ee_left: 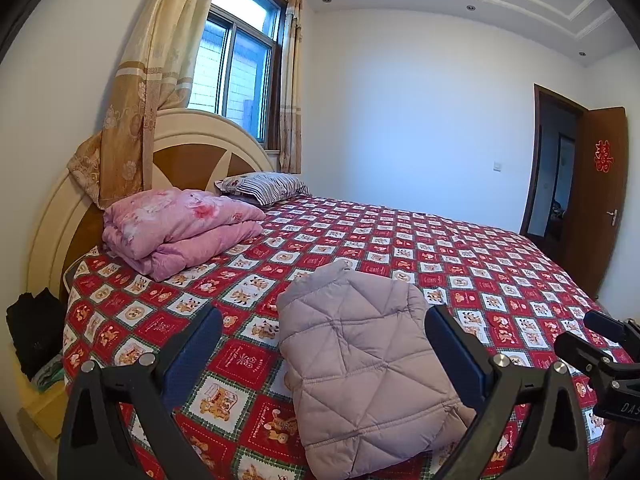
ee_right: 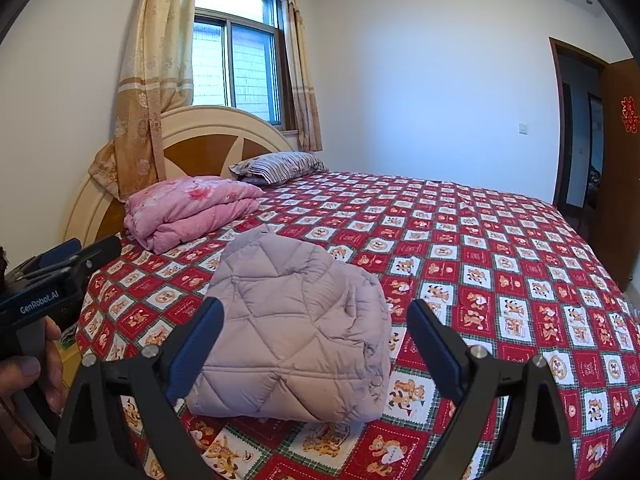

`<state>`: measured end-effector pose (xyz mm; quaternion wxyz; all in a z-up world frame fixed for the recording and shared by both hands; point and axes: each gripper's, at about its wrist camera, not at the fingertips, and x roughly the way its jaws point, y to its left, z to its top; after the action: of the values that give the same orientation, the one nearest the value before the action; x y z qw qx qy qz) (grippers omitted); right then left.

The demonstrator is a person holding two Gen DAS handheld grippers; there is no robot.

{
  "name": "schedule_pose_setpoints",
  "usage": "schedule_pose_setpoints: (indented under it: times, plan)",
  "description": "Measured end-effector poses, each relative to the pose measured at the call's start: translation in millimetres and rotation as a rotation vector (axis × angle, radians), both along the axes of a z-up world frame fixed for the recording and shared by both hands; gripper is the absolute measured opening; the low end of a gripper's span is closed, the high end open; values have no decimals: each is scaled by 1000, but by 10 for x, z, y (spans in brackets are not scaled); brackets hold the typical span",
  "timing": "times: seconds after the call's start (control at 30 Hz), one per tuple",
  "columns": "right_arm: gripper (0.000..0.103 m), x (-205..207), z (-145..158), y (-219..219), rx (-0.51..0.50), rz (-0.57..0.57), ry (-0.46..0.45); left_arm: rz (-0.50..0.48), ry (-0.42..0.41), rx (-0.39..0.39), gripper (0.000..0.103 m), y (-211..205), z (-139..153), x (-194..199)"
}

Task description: Fold large clothes

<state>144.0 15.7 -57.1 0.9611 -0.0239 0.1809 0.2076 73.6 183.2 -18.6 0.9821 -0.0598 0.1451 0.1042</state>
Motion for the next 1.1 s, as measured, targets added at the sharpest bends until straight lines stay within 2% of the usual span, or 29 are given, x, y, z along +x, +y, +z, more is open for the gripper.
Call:
schedule_pose_setpoints:
  times: [1.1]
  plan:
    - [96,-51,-11,95,8,1,17,-4,29,-8,101,50,-69,36]
